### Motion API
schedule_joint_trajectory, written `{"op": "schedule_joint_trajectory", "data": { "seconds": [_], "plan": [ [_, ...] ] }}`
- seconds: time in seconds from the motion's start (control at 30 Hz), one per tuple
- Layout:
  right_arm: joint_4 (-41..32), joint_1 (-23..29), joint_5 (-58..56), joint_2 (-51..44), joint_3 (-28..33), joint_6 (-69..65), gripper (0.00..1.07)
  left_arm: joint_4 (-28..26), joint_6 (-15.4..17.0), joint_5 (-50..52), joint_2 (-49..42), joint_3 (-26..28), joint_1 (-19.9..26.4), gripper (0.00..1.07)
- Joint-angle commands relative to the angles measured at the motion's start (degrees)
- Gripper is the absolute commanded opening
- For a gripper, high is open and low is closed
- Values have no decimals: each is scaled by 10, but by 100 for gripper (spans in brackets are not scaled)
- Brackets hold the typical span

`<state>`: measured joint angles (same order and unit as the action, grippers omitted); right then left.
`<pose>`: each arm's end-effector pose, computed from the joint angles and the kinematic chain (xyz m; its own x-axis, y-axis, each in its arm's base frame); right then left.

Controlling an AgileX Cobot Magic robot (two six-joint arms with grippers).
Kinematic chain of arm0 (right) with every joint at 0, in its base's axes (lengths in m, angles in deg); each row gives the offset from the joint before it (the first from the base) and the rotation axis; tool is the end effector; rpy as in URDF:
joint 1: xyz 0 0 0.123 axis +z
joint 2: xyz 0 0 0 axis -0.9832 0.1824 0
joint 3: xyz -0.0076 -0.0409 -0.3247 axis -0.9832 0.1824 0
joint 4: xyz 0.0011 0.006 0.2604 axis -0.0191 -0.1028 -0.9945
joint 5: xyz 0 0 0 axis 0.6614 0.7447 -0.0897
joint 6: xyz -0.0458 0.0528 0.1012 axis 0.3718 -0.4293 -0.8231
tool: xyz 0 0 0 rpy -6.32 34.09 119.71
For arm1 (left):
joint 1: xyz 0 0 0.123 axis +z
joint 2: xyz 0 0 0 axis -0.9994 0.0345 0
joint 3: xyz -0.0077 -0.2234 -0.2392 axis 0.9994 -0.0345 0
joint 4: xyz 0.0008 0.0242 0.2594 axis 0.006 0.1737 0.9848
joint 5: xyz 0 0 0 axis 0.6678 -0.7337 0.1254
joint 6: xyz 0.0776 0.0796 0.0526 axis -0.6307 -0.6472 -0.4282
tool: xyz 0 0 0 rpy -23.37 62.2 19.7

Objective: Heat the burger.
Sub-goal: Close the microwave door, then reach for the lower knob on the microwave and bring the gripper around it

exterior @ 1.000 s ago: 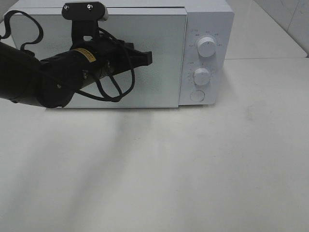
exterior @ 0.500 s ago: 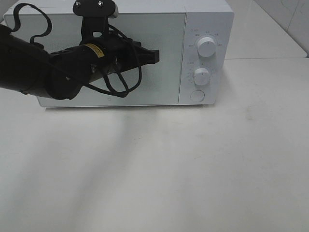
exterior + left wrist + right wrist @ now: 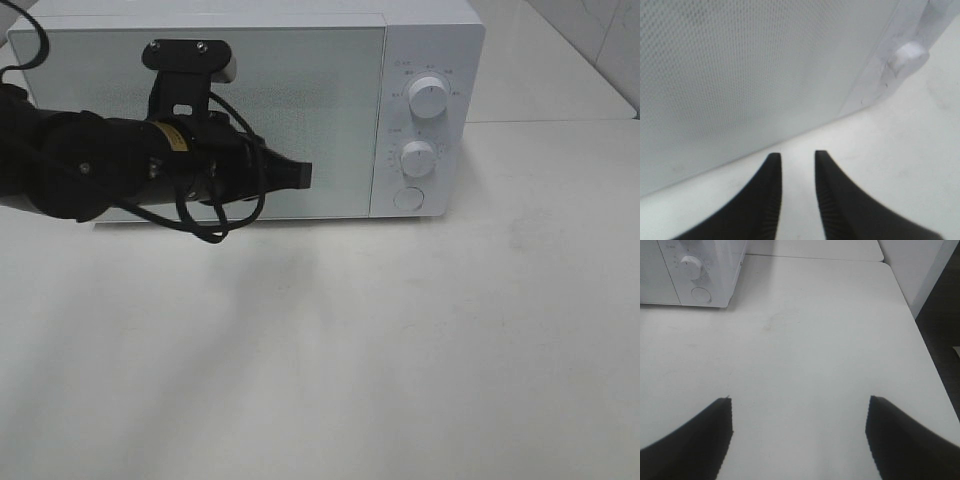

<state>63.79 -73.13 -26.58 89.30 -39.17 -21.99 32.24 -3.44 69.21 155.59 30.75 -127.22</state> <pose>-0.0082 -0.0095 0.2733 -0.4018 -0.0251 -0.9154 -0.0389 0.9992 -0.0103 0.3186 -0.2521 0.1974 -0.5597 0.1439 -0.8161 0.4782 0.8604 -0.1762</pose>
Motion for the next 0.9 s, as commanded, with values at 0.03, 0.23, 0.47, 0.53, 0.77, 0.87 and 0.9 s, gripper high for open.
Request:
{"op": "schedule_joint_trajectory", "data": {
  "seconds": [0.03,0.23,0.47,0.53,0.77,0.87,0.9],
  "plan": [
    [5,-3,7,-19,1,5,72,-4,3,-66,-33,-13,-2,73],
    [5,-3,7,-19,1,5,72,10,3,-199,-68,-14,-1,101],
    [5,-3,7,-19,1,5,72,46,5,-365,-108,-14,4,100],
    [5,-3,7,-19,1,5,72,46,8,-383,-112,-14,8,100],
    [5,-3,7,-19,1,5,72,44,44,-520,-147,-13,106,100],
    [5,-3,7,-19,1,5,72,49,37,-569,-168,-13,153,100],
    [5,-3,7,-19,1,5,72,50,33,-585,-175,-13,167,100]
  ]
}}
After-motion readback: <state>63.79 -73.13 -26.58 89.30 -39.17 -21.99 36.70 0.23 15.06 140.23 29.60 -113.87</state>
